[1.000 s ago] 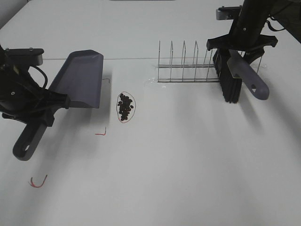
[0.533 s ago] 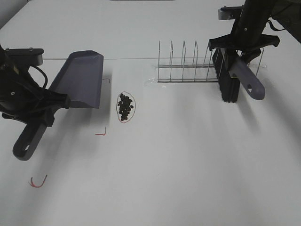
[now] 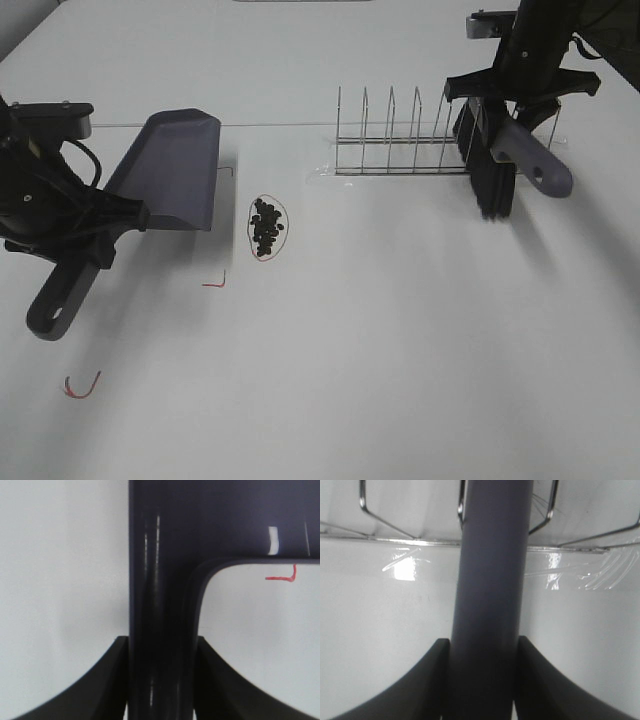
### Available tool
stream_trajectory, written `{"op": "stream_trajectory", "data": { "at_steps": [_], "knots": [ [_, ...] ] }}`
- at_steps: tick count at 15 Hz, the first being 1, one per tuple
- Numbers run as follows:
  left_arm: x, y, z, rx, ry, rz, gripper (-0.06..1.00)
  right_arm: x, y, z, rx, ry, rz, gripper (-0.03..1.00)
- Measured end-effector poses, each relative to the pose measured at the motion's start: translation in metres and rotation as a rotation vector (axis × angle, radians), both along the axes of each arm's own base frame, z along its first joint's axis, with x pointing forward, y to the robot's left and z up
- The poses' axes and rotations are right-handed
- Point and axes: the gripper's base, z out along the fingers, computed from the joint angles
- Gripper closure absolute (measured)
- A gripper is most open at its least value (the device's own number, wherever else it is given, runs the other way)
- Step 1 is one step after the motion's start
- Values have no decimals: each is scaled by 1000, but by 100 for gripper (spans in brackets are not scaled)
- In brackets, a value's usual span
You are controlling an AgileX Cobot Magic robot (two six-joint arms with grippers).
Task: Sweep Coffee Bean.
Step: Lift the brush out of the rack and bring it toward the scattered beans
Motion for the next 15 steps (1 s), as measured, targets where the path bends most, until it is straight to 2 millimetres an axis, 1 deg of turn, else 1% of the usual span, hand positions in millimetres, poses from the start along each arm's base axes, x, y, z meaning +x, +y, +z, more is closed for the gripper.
{"op": "stream_trajectory", "data": {
  "at_steps": [2, 3, 4, 5, 7, 10, 12, 13, 14, 15],
  "knots": [
    [0, 0, 0, 0, 0, 0, 59, 4, 0, 14, 7, -47, -10, 58],
    [0, 0, 0, 0, 0, 0, 59, 3, 0, 27, 12, -81, -13, 58],
    [0, 0, 0, 0, 1, 0, 59, -2, -1, 53, 19, -131, -16, 59],
    [0, 0, 0, 0, 1, 0, 59, -5, -1, 67, 23, -160, -16, 59],
    [0, 0, 0, 0, 1, 0, 59, -10, -2, 82, 25, -190, -15, 59],
    [0, 0, 0, 1, 1, -1, 59, -20, -4, 112, 25, -250, -16, 59],
    [0, 0, 0, 1, 1, -1, 59, -30, -6, 137, 33, -300, -16, 59],
    [0, 0, 0, 1, 1, -1, 59, -34, -6, 145, 36, -318, -16, 59],
    [0, 0, 0, 1, 1, -1, 59, -36, -6, 150, 39, -327, -16, 59],
    [0, 0, 0, 1, 1, -1, 59, -38, -6, 150, 50, -320, -15, 59]
  ]
}}
